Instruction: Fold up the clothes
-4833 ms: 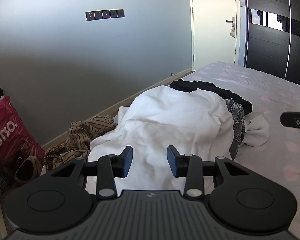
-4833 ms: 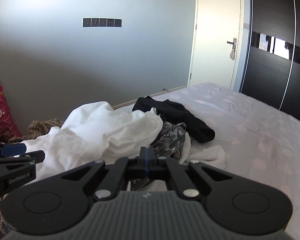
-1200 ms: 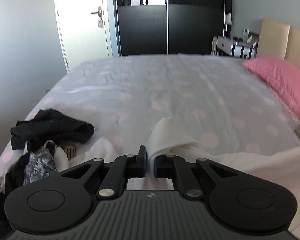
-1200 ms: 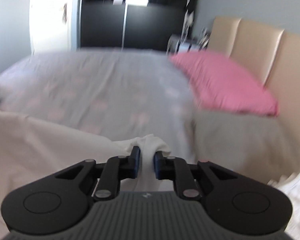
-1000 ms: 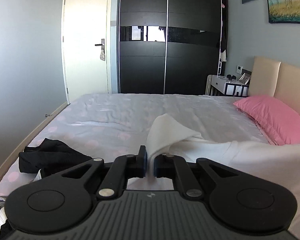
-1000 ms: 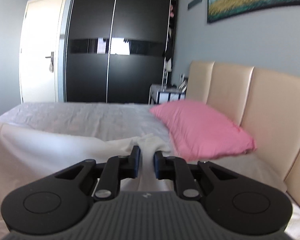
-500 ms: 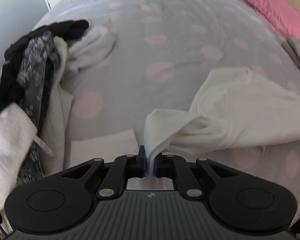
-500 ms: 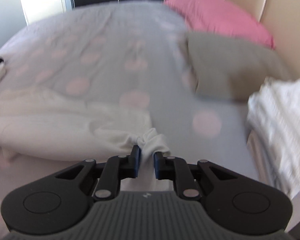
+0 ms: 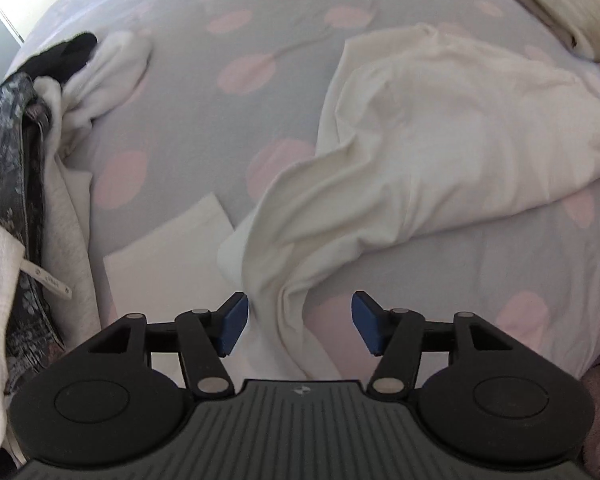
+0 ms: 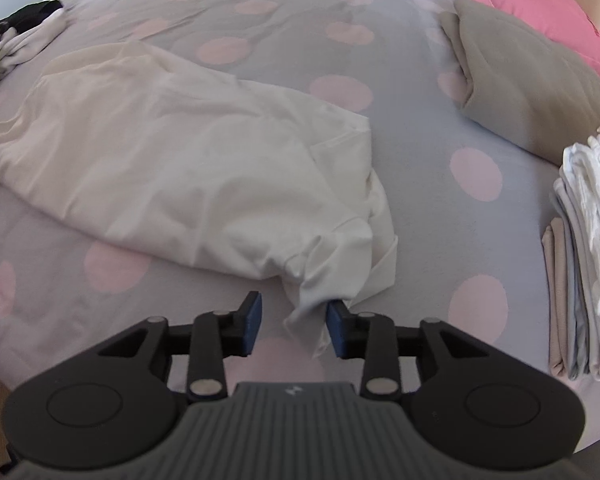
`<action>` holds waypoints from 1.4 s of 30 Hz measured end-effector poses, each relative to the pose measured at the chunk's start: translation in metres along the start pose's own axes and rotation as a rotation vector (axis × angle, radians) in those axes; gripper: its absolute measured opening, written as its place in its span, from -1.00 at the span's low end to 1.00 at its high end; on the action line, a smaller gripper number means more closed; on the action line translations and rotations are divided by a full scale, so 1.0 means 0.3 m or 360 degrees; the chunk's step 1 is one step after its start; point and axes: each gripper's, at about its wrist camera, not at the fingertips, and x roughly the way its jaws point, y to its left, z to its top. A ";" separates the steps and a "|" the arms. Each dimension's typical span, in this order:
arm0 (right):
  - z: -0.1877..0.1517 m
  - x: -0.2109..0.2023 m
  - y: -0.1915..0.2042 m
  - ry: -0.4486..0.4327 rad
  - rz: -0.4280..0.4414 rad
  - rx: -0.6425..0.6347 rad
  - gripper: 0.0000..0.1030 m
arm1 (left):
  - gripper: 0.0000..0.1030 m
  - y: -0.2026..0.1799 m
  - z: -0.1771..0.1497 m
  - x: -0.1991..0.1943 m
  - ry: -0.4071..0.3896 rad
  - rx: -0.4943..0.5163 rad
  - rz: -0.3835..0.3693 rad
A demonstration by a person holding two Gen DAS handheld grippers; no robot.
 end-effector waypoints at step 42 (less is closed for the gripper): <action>0.320 0.125 0.043 -0.0207 0.0325 0.0190 -0.20 | -0.93 -0.357 0.324 0.069 -0.0442 0.0317 -0.0273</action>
